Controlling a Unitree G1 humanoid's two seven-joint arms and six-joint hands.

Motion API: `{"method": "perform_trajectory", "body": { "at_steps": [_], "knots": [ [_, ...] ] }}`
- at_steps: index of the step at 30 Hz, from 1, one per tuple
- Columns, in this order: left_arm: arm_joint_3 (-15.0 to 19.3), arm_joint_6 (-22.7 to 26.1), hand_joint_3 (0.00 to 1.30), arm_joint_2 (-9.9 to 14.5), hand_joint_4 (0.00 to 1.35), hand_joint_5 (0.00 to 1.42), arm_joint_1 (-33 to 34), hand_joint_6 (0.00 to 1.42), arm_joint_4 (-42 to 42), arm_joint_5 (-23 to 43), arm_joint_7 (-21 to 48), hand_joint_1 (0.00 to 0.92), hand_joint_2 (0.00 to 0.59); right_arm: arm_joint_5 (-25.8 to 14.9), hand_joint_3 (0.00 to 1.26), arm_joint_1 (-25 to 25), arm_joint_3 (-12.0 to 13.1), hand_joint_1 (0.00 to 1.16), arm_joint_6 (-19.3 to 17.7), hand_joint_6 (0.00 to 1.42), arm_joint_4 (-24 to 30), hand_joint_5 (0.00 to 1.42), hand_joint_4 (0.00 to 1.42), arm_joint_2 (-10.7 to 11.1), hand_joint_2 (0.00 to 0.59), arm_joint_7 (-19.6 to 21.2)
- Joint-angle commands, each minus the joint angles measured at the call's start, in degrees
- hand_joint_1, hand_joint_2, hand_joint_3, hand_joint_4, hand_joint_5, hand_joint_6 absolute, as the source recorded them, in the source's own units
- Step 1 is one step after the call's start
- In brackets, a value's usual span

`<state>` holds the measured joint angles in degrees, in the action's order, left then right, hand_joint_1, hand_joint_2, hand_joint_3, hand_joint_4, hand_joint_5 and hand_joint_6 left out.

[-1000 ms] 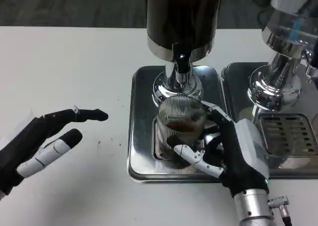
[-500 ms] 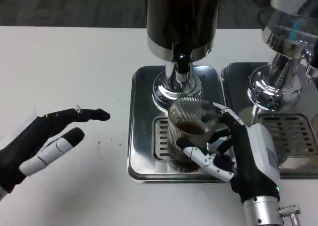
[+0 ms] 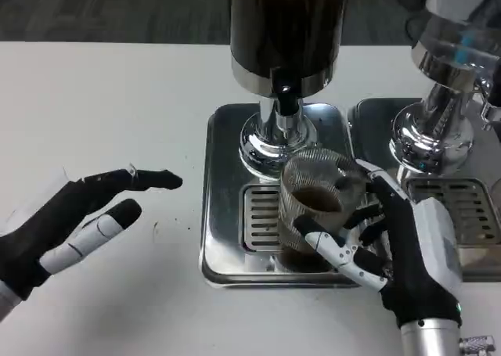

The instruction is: Grasp the cup under the faucet to collect the drink, then remove the cup.

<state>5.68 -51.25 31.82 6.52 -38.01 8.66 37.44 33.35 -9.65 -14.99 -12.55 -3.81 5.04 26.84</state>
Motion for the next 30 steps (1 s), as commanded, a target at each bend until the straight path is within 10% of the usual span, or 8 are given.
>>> {"method": "perform_trajectory", "body": {
  "at_steps": [1,30],
  "knots": [
    [-0.6,-0.5,0.40,-0.5,0.31,0.23,0.3,0.21,-0.2,-0.4,0.5,0.000,0.147,-0.5,0.47,-0.8,1.0,0.58,-1.0,0.89,3.5,0.69,0.58,0.0,0.254,0.0],
    [-1.3,-7.2,0.22,0.2,0.09,0.09,-0.3,0.18,1.9,-6.9,-3.6,0.000,0.149,-1.7,0.50,-8.6,4.5,0.58,-1.2,0.91,12.8,0.73,0.64,0.8,0.255,-4.7]
  ]
}}
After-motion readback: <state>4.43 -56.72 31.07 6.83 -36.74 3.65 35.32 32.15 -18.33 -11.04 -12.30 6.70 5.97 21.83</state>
